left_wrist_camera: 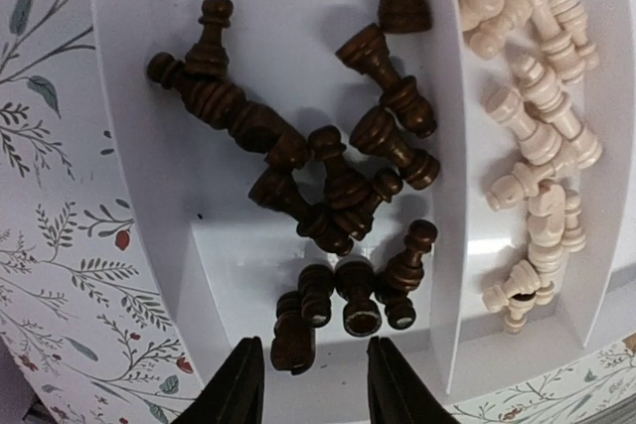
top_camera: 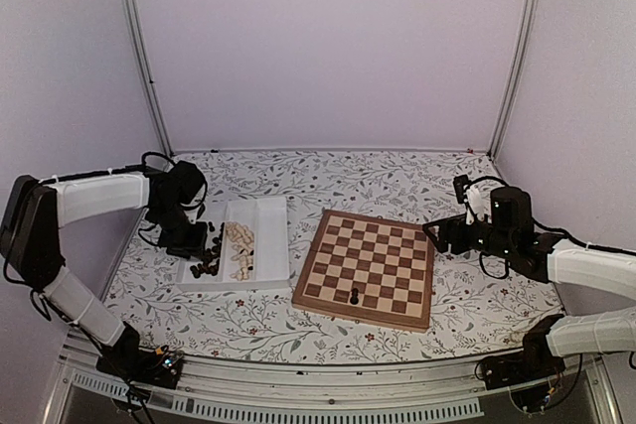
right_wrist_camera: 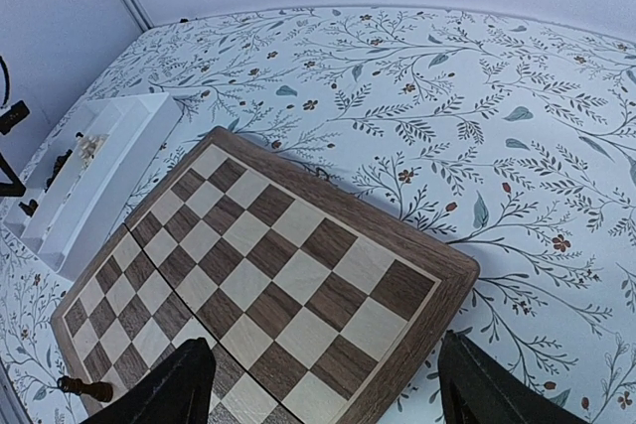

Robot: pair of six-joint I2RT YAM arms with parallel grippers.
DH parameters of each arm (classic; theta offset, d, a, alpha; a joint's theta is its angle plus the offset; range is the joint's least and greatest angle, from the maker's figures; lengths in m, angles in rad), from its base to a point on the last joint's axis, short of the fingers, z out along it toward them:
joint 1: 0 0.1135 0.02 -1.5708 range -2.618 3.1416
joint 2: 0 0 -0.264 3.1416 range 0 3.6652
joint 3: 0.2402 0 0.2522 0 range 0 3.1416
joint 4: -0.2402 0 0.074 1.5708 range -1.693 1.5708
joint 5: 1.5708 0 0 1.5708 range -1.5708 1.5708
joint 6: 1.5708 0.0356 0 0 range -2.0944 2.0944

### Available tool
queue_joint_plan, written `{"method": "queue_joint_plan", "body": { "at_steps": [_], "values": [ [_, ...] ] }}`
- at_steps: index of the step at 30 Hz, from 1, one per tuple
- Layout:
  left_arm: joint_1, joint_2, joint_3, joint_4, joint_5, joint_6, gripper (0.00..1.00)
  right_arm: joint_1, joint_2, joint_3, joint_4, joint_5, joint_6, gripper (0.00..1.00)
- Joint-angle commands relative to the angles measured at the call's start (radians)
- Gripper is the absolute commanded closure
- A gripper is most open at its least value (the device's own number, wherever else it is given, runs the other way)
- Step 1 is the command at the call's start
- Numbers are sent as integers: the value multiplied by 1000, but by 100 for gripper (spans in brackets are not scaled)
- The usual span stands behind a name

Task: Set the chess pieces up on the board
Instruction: Pick up the chess piece from the storage box.

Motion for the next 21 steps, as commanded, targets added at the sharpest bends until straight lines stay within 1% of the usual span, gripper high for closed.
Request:
{"method": "queue_joint_plan", "body": {
  "at_steps": [1, 4, 13, 17, 21],
  "values": [
    [10, 76, 8, -48, 29, 9, 63, 6, 7, -1, 16, -8, -4, 20],
    [9, 105, 13, -41, 11, 0, 65, 6, 5, -5, 11, -6, -4, 20],
    [5, 145, 26, -45, -16, -5, 65, 5, 2, -6, 13, -5, 0, 20],
    [-8, 106, 35, -75, -59, -17, 59, 6, 4, -6, 14, -5, 0, 19],
    [-8, 97, 29, -88, -62, -16, 58, 6, 18, 0, 17, -14, 0, 20]
  ]
}}
